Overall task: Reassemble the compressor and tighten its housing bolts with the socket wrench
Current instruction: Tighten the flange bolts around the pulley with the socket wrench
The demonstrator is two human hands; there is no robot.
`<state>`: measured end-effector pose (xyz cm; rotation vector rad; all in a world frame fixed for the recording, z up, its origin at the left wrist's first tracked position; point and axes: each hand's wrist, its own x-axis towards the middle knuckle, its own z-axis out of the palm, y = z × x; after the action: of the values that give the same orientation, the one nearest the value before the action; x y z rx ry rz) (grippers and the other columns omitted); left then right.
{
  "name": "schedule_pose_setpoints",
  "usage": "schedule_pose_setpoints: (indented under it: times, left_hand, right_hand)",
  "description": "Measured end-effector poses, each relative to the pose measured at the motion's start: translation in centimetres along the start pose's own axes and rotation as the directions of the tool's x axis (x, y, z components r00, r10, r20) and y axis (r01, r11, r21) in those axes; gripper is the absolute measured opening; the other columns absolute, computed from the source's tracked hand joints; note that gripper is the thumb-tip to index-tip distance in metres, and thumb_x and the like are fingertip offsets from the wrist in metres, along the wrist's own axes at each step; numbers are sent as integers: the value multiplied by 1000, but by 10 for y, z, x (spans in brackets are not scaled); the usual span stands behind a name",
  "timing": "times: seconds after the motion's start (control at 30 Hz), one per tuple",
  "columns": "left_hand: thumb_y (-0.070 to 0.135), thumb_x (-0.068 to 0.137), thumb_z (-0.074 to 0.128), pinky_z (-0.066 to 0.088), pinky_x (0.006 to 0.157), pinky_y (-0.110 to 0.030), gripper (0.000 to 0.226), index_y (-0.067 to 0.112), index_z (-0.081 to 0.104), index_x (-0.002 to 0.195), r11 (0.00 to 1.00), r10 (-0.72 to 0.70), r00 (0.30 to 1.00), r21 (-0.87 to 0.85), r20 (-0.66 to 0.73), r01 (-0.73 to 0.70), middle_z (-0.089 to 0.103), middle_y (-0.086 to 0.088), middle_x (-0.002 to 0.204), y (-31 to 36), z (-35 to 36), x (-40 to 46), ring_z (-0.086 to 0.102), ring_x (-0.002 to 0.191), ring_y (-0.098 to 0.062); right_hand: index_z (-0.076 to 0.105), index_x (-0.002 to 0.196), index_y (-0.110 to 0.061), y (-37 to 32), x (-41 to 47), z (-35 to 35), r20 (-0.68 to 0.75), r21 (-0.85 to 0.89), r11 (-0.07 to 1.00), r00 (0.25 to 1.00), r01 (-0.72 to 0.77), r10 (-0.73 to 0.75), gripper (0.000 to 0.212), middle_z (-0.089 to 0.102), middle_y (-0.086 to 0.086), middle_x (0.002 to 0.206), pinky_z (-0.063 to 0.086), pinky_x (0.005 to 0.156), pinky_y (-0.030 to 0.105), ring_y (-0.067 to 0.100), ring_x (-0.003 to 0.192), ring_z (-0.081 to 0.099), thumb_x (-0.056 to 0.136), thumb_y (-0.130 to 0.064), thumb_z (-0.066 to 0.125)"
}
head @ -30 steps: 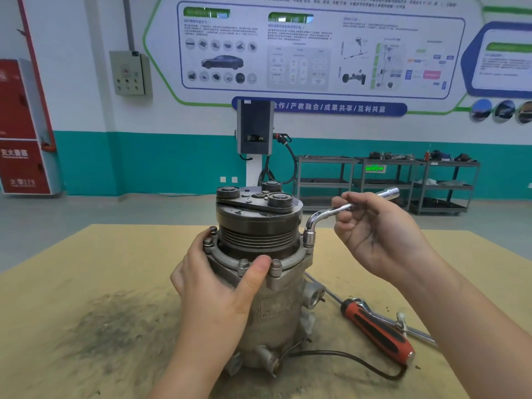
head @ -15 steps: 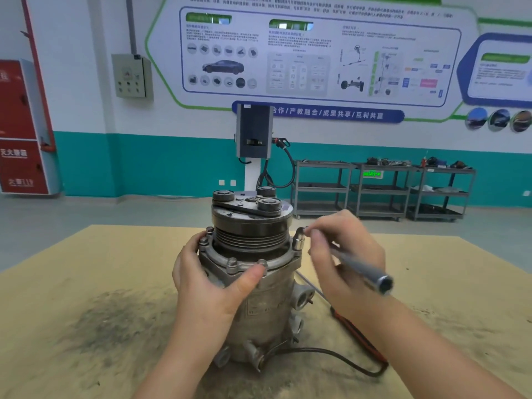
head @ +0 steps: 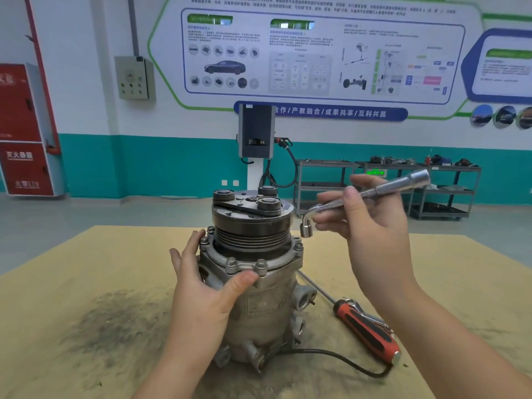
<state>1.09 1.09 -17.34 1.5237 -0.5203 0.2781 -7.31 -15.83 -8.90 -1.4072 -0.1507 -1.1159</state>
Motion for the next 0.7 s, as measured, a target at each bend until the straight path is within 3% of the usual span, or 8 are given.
schedule_pose_setpoints:
  times: [0.1, 0.23, 0.4, 0.57, 0.7]
  left_hand:
    - [90, 36, 69, 26, 119, -49, 120, 49, 30, 142, 1000, -10, 1000, -19, 23, 11, 34, 6, 156, 0, -2, 2, 26, 148, -17]
    - [83, 38, 73, 32, 117, -44, 109, 53, 30, 134, 999, -16, 999, -50, 38, 18, 42, 13, 146, 2, -1, 1, 41, 137, -10]
    - [81, 33, 74, 26, 119, -42, 136, 40, 17, 150, 998, -58, 996, 19, 66, 57, 32, 10, 150, 6, -1, 2, 31, 141, -11]
    - [77, 36, 80, 23, 116, -34, 137, 38, 16, 151, 996, -62, 995, 69, 75, 57, 29, 8, 148, 10, -1, 0, 26, 141, -11]
    - [67, 38, 75, 23, 114, -32, 127, 37, 20, 149, 996, -54, 996, 79, 65, 49, 31, 11, 141, 10, 0, -1, 26, 139, -10]
  right_hand:
    - [46, 104, -11, 0, 6, -3, -87, 261, 932, 955, -252, 282, 9, 73, 12, 75, 57, 55, 26, 20, 56, 67, 102, -5, 40]
    - [45, 98, -9, 4, 4, -3, -72, 403, 852, 917, -333, 393, 10, 72, 15, 73, 54, 50, 25, 20, 51, 64, 101, -1, 39]
    - [47, 95, -6, 6, 6, -3, -5, 417, 821, 902, -391, 433, 11, 71, 13, 68, 53, 48, 24, 16, 47, 61, 99, -3, 38]
    - [49, 87, -5, 7, 10, -6, 34, 403, 791, 871, -461, 490, 13, 70, 11, 67, 51, 47, 22, 14, 45, 57, 97, -5, 40]
    - [46, 82, -11, 14, -2, -4, -7, 416, 868, 954, -270, 300, 15, 65, 11, 61, 42, 44, 24, 18, 39, 49, 88, 2, 39]
